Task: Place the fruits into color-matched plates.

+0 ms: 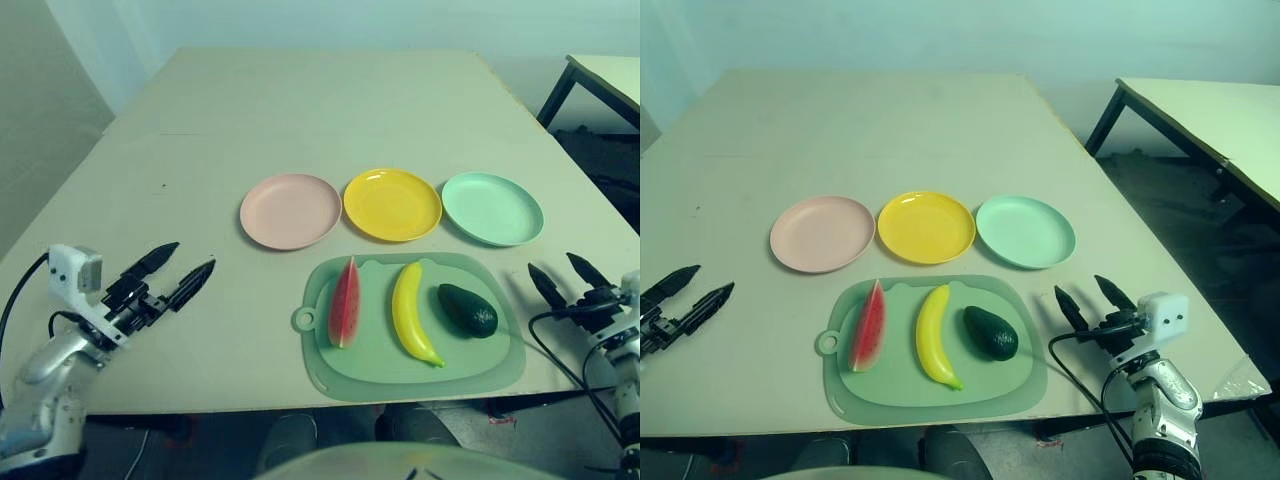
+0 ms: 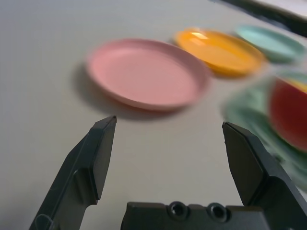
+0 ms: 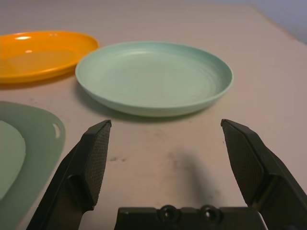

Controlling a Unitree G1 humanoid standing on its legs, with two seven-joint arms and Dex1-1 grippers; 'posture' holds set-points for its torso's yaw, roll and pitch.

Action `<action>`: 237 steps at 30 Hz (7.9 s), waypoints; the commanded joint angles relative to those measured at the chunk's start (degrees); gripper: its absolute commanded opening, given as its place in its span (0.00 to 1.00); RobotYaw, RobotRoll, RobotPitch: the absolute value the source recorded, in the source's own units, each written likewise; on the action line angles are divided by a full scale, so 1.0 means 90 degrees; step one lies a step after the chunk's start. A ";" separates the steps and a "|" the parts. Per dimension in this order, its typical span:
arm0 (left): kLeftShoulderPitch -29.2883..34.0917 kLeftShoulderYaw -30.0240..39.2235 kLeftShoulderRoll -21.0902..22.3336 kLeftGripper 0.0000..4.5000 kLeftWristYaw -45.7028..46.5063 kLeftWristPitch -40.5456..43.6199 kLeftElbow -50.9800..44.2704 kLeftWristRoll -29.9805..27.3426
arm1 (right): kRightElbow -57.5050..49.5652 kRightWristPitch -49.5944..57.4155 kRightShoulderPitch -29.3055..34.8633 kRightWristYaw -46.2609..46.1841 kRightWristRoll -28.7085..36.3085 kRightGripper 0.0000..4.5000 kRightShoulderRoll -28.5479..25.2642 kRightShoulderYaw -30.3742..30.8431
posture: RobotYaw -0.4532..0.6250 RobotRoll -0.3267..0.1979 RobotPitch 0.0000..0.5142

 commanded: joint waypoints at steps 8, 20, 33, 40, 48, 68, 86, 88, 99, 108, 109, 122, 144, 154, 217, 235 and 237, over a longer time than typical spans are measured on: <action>-0.1016 -0.1315 0.0086 1.00 -0.1246 -0.0564 0.0104 0.0521 | -0.0411 0.0140 0.0169 -0.0171 0.0043 1.00 -0.0026 -0.0066 | 0.36 0.62 0.00; -0.1116 -0.1788 0.0178 1.00 -0.2198 -0.1306 0.0198 0.0782 | -0.0949 0.0321 0.0508 -0.0339 0.0045 1.00 0.0013 0.0004 | 0.36 0.62 0.02; -0.1298 -0.1965 0.0058 1.00 -0.2428 -0.1933 0.0826 0.1045 | -0.2530 0.2098 0.0756 -0.1288 0.0015 1.00 -0.0035 0.0200 | 0.36 0.62 0.04; -0.1366 -0.1969 0.0025 1.00 -0.2470 -0.2028 0.1127 0.1038 | -0.5955 0.5454 0.1305 -0.1893 0.1184 1.00 -0.0948 0.0263 | 0.33 0.62 0.05; -0.1387 -0.1961 -0.0005 1.00 -0.2626 -0.2371 0.1535 0.1121 | -0.8052 0.8153 0.0958 -0.2198 0.2461 1.00 -0.2257 0.0556 | 0.33 0.62 0.06; -0.1369 -0.1952 -0.0056 1.00 -0.2813 -0.2946 0.2228 0.1173 | -0.8947 1.1246 -0.0430 -0.2453 0.3766 1.00 -0.3934 0.1564 | 0.33 0.62 0.07; -0.1461 -0.1890 -0.0012 1.00 -0.2950 -0.2429 0.1499 0.0751 | -0.8911 1.1307 -0.0648 -0.2754 0.2992 1.00 -0.3518 0.2506 | 0.35 0.62 0.07; -0.1436 -0.1893 -0.0011 1.00 -0.2940 -0.2379 0.1409 0.0737 | -0.8868 1.1311 -0.0697 -0.2759 0.2936 1.00 -0.3473 0.2576 | 0.35 0.62 0.07; -0.1337 -0.1846 0.0019 1.00 -0.2854 -0.2460 0.1373 0.0865 | -0.8786 1.1246 -0.0773 -0.2825 0.2552 1.00 -0.3328 0.2925 | 0.36 0.62 0.07; -0.1229 -0.1819 0.0052 1.00 -0.2751 -0.2430 0.1250 0.0851 | -0.8539 1.1271 -0.1077 -0.2820 0.2106 1.00 -0.3079 0.3182 | 0.37 0.62 0.08; -0.1211 -0.1814 0.0056 1.00 -0.2739 -0.2432 0.1228 0.0849 | -0.8538 1.1284 -0.1081 -0.2804 0.2095 1.00 -0.3068 0.3186 | 0.37 0.62 0.08; -0.1190 -0.1810 0.0121 1.00 -0.2679 -0.2376 0.1123 0.0815 | -0.8609 1.1541 -0.1057 -0.2583 0.2045 1.00 -0.3039 0.3212 | 0.36 0.62 0.08; -0.1068 -0.1761 0.0122 1.00 -0.2397 -0.2250 0.0789 0.0747 | -0.8447 1.1551 -0.1125 -0.2441 0.1784 0.20 -0.2926 0.3434 | 0.39 0.62 0.09; -0.1050 -0.1799 0.0115 1.00 -0.2379 -0.2265 0.0780 0.0770 | -0.8508 1.1359 -0.1116 -0.2284 0.1664 0.01 -0.3074 0.3431 | 0.38 0.62 0.08; -0.0530 -0.1727 0.0167 1.00 -0.2181 -0.2340 0.0461 0.0823 | -0.3994 0.2412 -0.4933 0.3246 -0.4604 0.99 -0.1784 0.6384 | 0.45 0.62 0.12; -0.0330 -0.1605 0.0137 1.00 -0.2058 -0.2369 0.0295 0.0830 | -0.3417 0.2072 -0.5021 0.3645 -0.4941 0.99 -0.1393 0.6420 | 0.47 0.62 0.13; -0.0322 -0.1592 0.0132 1.00 -0.2028 -0.2369 0.0266 0.0831 | -0.3410 0.2077 -0.5015 0.3694 -0.4956 0.99 -0.1367 0.6431 | 0.47 0.62 0.13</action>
